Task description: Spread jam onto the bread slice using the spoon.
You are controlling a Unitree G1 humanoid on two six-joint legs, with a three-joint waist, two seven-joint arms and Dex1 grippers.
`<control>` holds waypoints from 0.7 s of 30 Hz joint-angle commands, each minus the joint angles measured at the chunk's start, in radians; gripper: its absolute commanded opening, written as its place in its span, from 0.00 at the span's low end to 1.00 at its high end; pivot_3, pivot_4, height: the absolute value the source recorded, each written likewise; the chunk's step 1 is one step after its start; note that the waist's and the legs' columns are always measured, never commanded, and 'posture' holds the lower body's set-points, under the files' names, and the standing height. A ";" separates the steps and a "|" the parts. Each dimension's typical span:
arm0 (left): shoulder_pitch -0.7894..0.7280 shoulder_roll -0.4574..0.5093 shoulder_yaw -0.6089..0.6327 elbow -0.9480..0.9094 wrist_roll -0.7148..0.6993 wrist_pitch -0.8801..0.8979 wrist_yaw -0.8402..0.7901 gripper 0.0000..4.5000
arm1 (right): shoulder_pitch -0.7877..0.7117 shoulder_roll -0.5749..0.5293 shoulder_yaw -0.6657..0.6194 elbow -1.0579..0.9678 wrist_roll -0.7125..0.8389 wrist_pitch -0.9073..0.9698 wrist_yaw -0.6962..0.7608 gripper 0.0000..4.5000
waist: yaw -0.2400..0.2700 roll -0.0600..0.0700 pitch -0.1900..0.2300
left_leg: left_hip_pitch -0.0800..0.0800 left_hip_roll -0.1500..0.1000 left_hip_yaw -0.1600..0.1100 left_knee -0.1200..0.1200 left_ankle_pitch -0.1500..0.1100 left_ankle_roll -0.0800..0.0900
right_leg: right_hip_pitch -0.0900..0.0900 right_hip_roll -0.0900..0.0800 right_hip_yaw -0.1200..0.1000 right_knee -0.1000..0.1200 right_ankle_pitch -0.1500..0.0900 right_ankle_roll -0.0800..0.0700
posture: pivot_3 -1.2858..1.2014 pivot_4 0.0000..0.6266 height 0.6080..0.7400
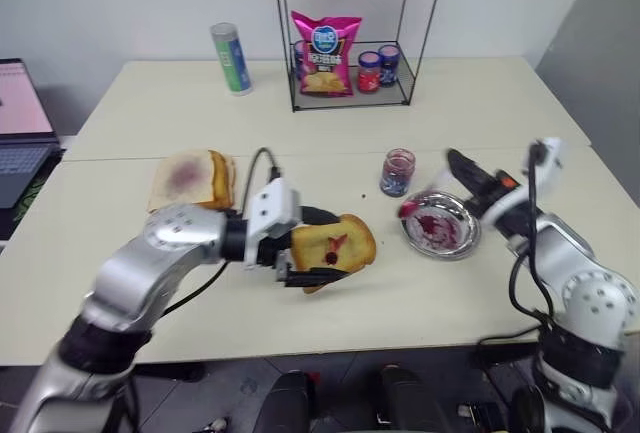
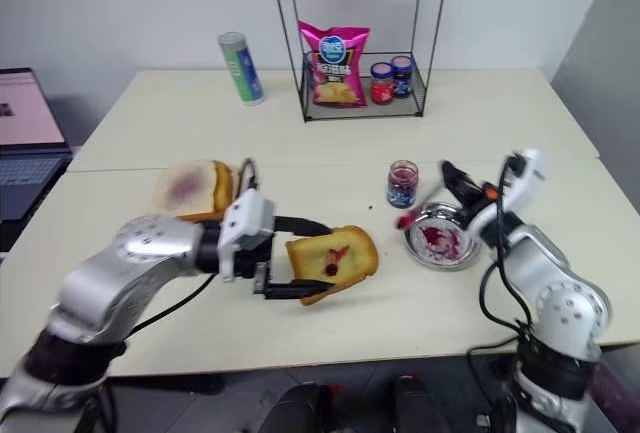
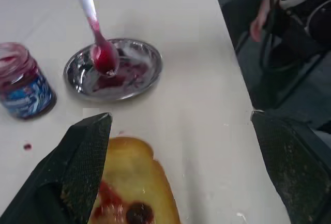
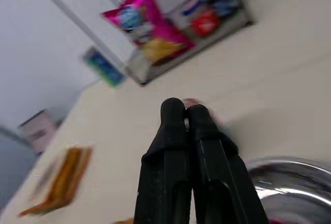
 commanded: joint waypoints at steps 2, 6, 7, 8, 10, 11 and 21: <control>-0.082 -0.082 -0.103 0.134 0.119 -0.143 -0.069 1.00 | 0.026 0.005 -0.001 0.078 -0.134 -0.178 0.021 0.01 | -0.013 0.000 0.000 | 0.000 0.000 0.002 0.000 0.000 0.000 | -0.001 0.000 0.001 0.000 0.000 0.001 | 0.52 0.24 1.00; -0.114 -0.146 -0.127 0.197 0.152 -0.177 -0.076 1.00 | 0.002 0.025 -0.042 0.181 -0.123 -0.256 0.053 0.01 | -0.019 0.000 0.000 | 0.001 0.001 0.004 0.000 0.000 0.000 | -0.002 0.001 0.006 0.002 0.001 0.001 | 0.52 0.24 1.00; -0.117 -0.154 -0.125 0.204 0.155 -0.179 -0.079 1.00 | -0.002 0.028 -0.047 0.194 -0.116 -0.265 0.057 0.01 | -0.019 0.000 0.000 | 0.001 0.001 0.004 0.000 0.000 0.000 | -0.002 0.002 0.007 0.002 0.001 0.001 | 0.52 0.24 1.00; -0.119 -0.159 -0.121 0.209 0.159 -0.181 -0.083 1.00 | -0.004 0.029 -0.046 0.204 -0.104 -0.271 0.076 0.01 | -0.019 0.000 0.000 | 0.001 0.002 0.003 0.000 0.000 0.000 | -0.002 0.002 0.007 0.002 0.001 0.001 | 0.52 0.24 1.00; -0.115 -0.159 -0.114 0.215 0.169 -0.192 -0.091 1.00 | -0.004 0.036 -0.044 0.229 -0.106 -0.294 0.095 0.01 | -0.018 0.000 0.000 | 0.001 0.002 0.003 0.000 0.000 0.000 | -0.003 0.003 0.006 0.002 0.001 0.001 | 0.52 0.24 1.00; -0.113 -0.159 -0.110 0.214 0.170 -0.188 -0.090 1.00 | -0.003 0.034 -0.038 0.251 -0.112 -0.304 0.122 0.01 | -0.018 0.000 0.000 | 0.001 0.002 0.003 0.000 0.000 0.000 | -0.003 0.003 0.006 0.002 0.001 0.001 | 0.52 0.24 1.00; -0.108 -0.163 -0.097 0.186 0.176 -0.163 -0.082 1.00 | -0.030 0.027 -0.059 0.418 -0.107 -0.369 0.204 0.15 | -0.017 0.000 0.000 | 0.001 0.001 0.005 0.000 0.000 0.000 | -0.002 0.003 0.009 0.002 0.002 0.002 | 0.52 0.24 1.00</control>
